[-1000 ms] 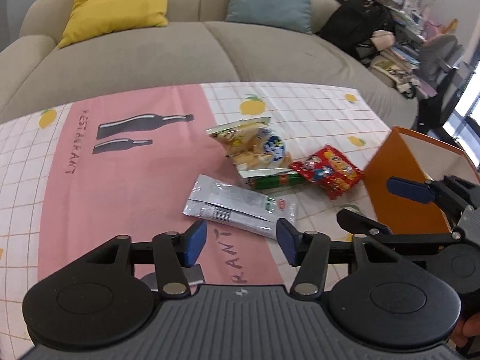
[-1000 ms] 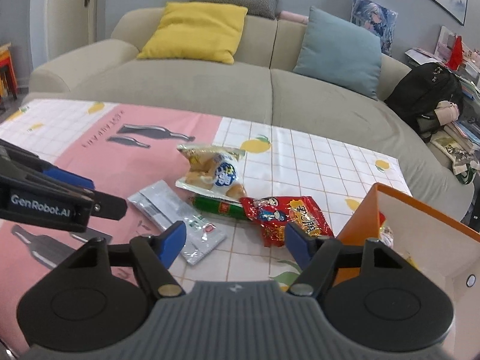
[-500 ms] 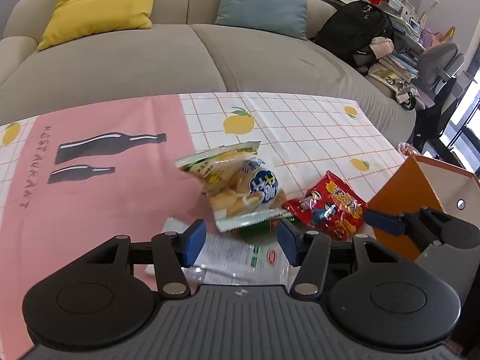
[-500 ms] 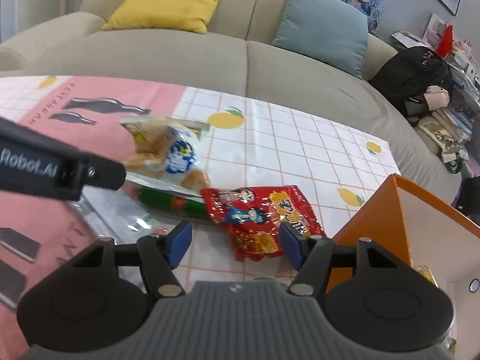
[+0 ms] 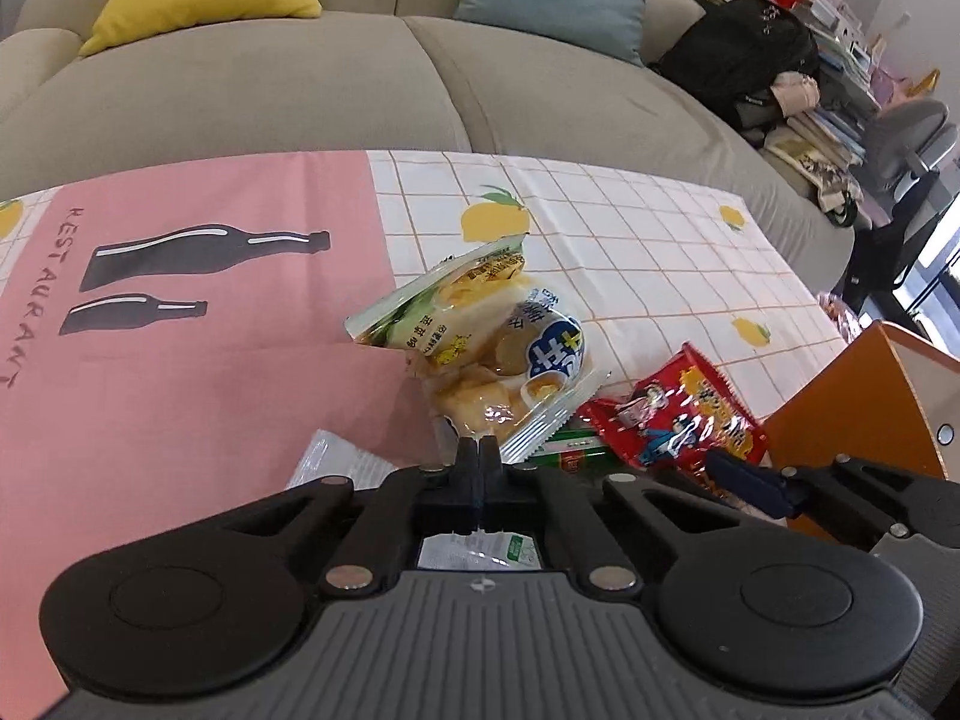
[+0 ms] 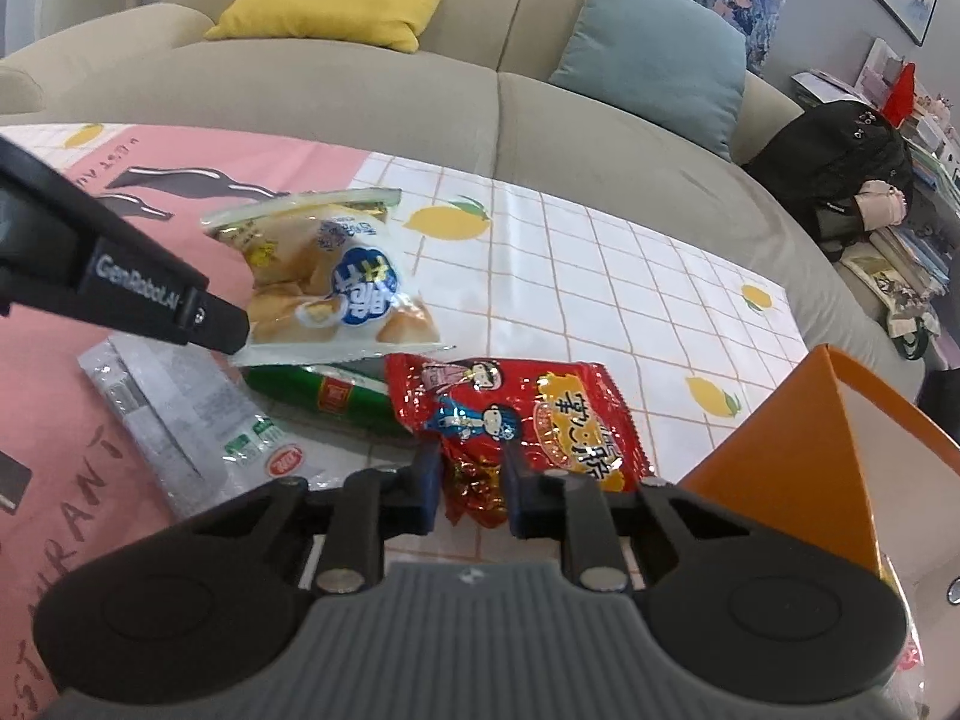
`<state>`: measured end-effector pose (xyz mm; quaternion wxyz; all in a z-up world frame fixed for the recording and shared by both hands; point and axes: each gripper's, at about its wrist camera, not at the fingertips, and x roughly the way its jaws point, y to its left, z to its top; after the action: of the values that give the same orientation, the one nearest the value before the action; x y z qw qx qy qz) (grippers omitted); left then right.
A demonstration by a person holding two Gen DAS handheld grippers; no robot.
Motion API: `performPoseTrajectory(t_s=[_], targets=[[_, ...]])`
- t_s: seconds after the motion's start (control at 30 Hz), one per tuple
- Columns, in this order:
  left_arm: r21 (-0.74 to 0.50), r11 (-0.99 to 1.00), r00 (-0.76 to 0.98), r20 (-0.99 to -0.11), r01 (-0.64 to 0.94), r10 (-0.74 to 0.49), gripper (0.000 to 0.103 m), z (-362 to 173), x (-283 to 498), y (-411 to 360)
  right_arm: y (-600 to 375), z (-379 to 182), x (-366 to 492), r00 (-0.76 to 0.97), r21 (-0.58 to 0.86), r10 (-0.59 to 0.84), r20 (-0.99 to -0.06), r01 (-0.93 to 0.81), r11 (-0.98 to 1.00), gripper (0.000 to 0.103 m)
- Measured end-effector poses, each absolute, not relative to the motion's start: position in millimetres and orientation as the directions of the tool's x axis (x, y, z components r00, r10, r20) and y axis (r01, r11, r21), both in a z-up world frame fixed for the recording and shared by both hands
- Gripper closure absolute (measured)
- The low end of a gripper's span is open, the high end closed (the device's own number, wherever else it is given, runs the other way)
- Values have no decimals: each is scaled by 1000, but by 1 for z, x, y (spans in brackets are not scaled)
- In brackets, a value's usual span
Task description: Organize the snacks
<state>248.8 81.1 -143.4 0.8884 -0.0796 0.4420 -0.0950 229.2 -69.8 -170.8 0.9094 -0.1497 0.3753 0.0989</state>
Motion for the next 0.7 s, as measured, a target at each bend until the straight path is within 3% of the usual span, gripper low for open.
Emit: performPoseTrajectory(t_s=[0.47, 0.7], targets=[[-223, 973, 555, -803, 58, -218, 102, -136, 190, 94, -52, -164, 169, 630, -169, 153, -761, -421, 891, 87], [-243, 970, 538, -819, -15, -198, 78, -139, 179, 101, -60, -160, 154, 610, -190, 137, -781, -441, 877, 85]])
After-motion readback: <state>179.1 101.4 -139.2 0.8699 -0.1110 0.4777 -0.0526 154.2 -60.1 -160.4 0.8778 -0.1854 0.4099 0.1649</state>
